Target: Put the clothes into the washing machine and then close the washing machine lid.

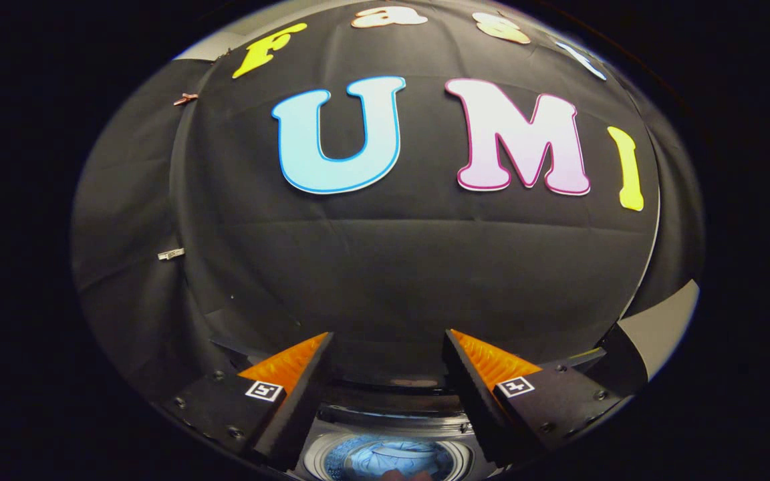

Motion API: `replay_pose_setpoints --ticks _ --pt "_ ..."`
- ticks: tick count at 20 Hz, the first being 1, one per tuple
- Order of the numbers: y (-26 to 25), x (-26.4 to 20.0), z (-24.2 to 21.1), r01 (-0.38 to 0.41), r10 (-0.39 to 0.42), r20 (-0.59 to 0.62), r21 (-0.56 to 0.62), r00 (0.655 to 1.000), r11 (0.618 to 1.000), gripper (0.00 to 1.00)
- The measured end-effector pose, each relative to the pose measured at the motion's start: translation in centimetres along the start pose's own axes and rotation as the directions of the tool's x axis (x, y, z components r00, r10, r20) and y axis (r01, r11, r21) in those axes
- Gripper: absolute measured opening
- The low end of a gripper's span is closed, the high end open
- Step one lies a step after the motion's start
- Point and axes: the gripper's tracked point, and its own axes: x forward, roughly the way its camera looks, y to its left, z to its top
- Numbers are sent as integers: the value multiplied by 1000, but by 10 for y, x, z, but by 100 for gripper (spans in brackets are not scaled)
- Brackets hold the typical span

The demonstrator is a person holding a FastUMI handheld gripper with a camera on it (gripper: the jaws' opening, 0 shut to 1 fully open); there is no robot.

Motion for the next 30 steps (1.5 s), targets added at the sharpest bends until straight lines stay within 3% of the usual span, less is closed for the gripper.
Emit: replay_pose_setpoints --ticks 10,18,20,22,25,30 --pt "6 -61 -25 23 -17 215 -25 977 999 100" --pt "11 -89 -53 23 -16 253 -27 967 999 100" --pt "9 -83 -81 21 -16 184 -25 983 999 100" --pt "1 -76 -128 43 -43 30 -1 999 999 99" --pt "4 -79 -205 50 -18 -213 146 977 988 100" --pt "-16 -68 -262 75 -23 -288 173 957 982 99"
